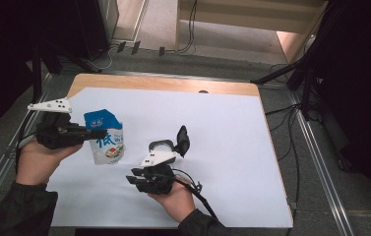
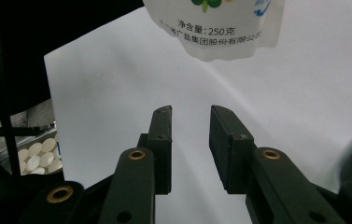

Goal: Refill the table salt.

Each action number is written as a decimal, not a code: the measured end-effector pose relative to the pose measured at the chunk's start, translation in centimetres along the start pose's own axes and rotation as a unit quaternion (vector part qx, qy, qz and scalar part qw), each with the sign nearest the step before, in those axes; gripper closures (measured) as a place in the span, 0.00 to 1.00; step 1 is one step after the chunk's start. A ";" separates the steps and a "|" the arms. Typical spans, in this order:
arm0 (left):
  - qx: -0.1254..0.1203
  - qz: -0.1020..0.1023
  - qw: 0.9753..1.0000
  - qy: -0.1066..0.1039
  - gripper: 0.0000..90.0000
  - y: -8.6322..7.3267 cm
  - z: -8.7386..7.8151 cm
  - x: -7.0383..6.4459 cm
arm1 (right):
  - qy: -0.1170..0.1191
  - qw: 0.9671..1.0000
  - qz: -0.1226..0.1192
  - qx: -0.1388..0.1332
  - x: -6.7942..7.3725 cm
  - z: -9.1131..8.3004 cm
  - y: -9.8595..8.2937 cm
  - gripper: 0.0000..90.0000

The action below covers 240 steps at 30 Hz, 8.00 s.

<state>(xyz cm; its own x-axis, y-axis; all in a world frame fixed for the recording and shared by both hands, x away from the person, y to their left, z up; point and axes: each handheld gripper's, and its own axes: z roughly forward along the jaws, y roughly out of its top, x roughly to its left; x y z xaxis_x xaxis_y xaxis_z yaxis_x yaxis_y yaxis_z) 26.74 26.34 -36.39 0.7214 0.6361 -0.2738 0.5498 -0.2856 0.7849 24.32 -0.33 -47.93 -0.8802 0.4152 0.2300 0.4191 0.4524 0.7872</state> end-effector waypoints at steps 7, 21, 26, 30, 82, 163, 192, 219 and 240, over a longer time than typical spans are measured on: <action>-0.001 0.000 1.000 0.010 1.00 -0.3 0.2 -0.7 | -0.003 1.000 0.006 0.000 -0.1 2.8 -0.1 0.75; 0.013 0.011 1.000 -0.020 1.00 -0.1 -0.2 -2.9 | -0.026 1.000 -0.004 0.002 -0.7 5.0 -0.5 0.61; 0.012 0.011 0.999 -0.037 1.00 0.1 -0.3 -3.3 | -0.032 0.999 0.002 -0.008 -1.0 5.0 -0.4 0.61; 0.015 0.005 0.999 -0.044 1.00 0.0 -0.2 -3.0 | -0.036 0.999 0.004 -0.023 -1.1 5.1 -0.4 0.62; 0.019 -0.023 0.998 -0.058 0.96 0.0 1.6 -3.0 | -0.025 0.997 -0.064 -0.043 1.7 4.7 -1.1 0.56; 0.087 -0.030 0.991 -0.098 0.98 -0.7 8.8 -2.4 | -0.008 0.998 0.021 -0.060 1.3 3.1 -2.9 0.59; 0.087 -0.024 0.993 -0.071 0.99 -0.2 8.9 -3.3 | 0.019 0.996 0.057 -0.058 1.2 3.1 -2.6 0.60; 0.102 -0.027 0.993 -0.051 1.00 -0.1 8.3 -3.3 | 0.017 0.997 0.049 -0.061 1.4 2.7 -2.3 0.57; 0.097 -0.033 0.994 -0.045 0.99 0.1 8.5 -3.4 | 0.048 0.994 0.080 -0.057 1.3 2.9 -1.7 0.63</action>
<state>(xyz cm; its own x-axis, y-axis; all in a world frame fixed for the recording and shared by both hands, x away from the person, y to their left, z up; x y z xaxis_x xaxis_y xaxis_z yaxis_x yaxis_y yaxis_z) 27.88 18.01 -40.15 0.7115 0.5930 -0.3769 0.6614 -0.3843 0.6440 23.13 1.73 -50.64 -0.8233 0.3954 0.4072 0.5327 0.2908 0.7947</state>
